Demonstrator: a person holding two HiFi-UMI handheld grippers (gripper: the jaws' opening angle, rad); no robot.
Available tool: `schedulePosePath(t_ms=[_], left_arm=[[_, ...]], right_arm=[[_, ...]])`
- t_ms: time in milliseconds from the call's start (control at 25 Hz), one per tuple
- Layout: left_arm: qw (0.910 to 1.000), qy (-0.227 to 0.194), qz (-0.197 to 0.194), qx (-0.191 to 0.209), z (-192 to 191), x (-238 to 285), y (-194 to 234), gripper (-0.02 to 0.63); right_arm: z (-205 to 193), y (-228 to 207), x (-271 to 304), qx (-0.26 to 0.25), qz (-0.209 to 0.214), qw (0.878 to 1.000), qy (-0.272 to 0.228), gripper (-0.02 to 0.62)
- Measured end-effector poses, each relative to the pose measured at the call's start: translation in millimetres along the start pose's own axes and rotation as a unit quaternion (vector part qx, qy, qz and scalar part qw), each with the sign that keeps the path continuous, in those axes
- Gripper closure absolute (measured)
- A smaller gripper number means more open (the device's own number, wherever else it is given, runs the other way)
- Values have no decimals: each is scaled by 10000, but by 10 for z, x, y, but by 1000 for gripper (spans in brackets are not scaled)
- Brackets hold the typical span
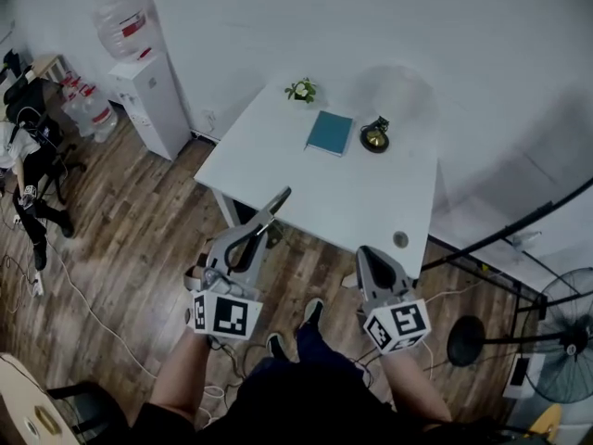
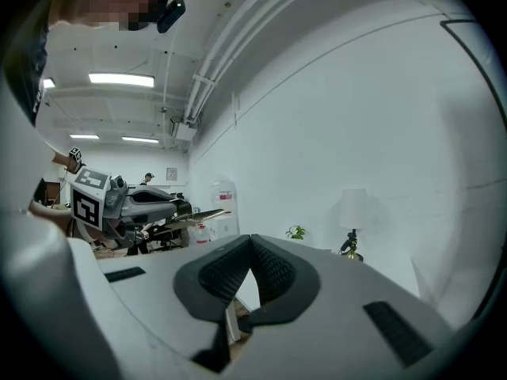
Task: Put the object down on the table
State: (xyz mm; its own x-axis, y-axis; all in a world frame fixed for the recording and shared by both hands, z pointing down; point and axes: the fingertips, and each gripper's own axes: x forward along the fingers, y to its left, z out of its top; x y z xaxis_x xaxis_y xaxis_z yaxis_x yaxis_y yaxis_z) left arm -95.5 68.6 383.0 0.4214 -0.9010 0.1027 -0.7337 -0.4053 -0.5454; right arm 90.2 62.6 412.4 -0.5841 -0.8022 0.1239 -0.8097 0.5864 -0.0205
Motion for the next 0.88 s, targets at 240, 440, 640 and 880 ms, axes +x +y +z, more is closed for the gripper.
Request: schedulePosePath(t_ms=[240,440,640,880], left_arm=[[9990,334,245,185,-119,306,266,584],[9971,507,526,210,-22,721,563,584],[9944,793,613,323,-19,1130,643,584],[9914,1038,696,383,-80,1425,641,584]], right_arm=[[-57,-191,583,216,434,9988,-110,591],[134,-523,1036,347,765,9959,-348,591],[137,-913,1413,555,991,9927,-399,591],[93,-1149,1668,662,1197,9899,-381,591]])
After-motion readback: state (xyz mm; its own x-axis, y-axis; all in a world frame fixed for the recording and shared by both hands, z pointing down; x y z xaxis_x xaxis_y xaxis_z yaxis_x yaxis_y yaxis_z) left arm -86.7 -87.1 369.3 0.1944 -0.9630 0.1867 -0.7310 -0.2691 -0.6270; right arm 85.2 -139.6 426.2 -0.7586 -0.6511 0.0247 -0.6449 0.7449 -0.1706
